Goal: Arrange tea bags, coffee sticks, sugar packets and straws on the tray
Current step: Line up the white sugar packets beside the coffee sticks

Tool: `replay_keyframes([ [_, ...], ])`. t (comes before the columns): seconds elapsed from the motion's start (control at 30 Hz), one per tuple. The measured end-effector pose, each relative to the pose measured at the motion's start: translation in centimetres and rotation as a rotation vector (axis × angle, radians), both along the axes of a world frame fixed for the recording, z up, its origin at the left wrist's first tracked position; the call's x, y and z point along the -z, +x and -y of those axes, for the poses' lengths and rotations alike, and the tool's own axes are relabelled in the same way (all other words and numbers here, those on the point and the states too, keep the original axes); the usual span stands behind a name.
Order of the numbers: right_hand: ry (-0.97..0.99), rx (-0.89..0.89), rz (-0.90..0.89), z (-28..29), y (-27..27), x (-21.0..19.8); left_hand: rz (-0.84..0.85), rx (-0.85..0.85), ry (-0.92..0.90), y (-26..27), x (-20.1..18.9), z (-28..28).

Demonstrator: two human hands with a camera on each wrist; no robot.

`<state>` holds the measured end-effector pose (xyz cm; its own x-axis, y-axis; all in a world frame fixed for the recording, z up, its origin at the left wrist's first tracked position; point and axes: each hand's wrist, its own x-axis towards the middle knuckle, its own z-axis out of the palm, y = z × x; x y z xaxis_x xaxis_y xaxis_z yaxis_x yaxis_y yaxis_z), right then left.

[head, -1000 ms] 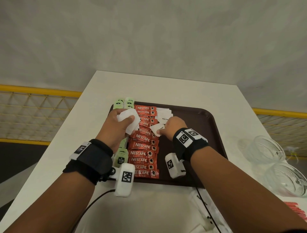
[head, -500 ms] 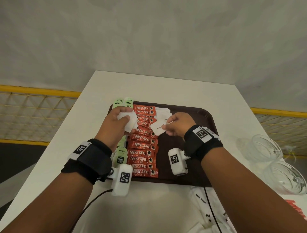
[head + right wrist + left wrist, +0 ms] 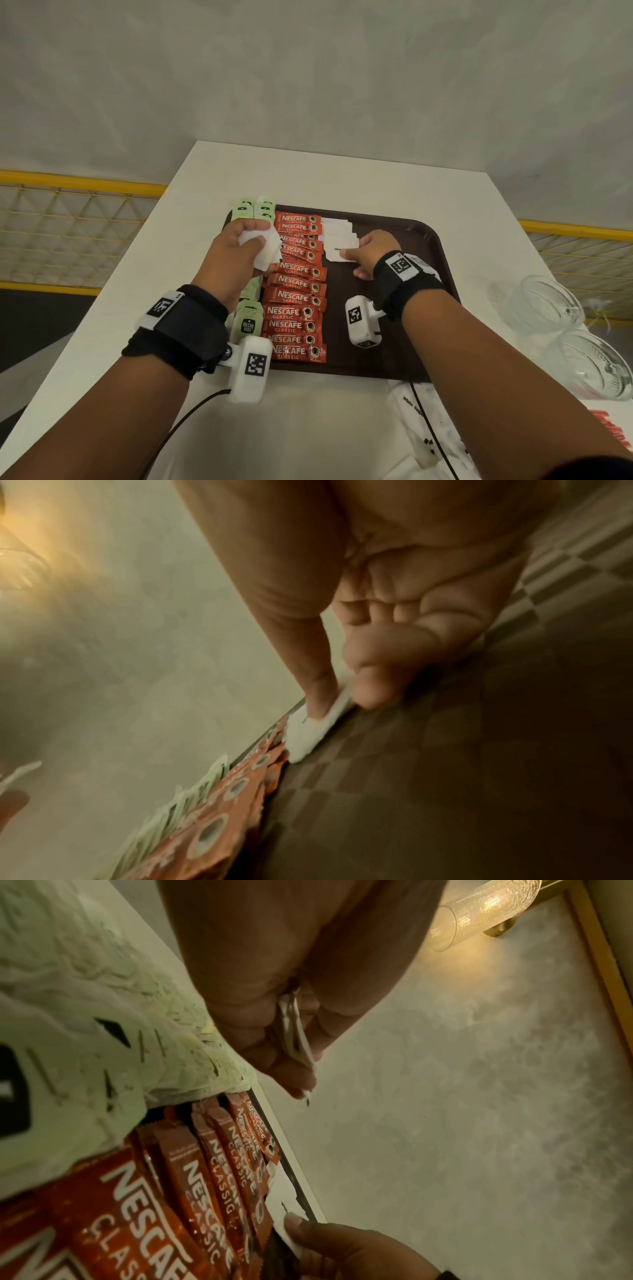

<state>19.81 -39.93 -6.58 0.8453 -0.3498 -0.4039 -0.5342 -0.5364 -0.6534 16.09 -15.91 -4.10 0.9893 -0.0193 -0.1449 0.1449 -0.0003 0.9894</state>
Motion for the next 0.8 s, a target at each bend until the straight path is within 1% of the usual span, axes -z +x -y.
replay_keyframes([
  [0.07, -0.111, -0.042, -0.013, -0.2, 0.2, -0.1, -0.001, -0.003, 0.0, 0.0, 0.1, -0.1],
  [0.13, -0.173, -0.054, -0.015, -0.5, 0.4, 0.0, 0.001, 0.0, 0.002, 0.1, 0.2, -0.1],
  [0.4, -0.287, -0.099, -0.006, -0.6, 1.4, 0.4, -0.014, -0.001, -0.005, 0.0, 0.1, -0.2],
  [0.47, -0.283, -0.074, 0.008, -0.4, 1.5, 0.5, -0.027, -0.005, -0.012, -0.1, -0.1, -0.1],
  [0.63, -0.315, -0.112, -0.012, -0.2, 1.9, 0.6, -0.086, 0.016, -0.116, -0.3, -0.7, 0.2],
  [0.73, -0.336, -0.106, -0.023, 0.2, 1.9, 0.4, -0.083, 0.053, -0.077, -0.5, -1.0, 0.4],
  [0.8, -0.374, -0.08, 0.031, 0.5, 1.4, -0.5, -0.059, 0.083, -0.033, -0.5, -0.9, 0.6],
])
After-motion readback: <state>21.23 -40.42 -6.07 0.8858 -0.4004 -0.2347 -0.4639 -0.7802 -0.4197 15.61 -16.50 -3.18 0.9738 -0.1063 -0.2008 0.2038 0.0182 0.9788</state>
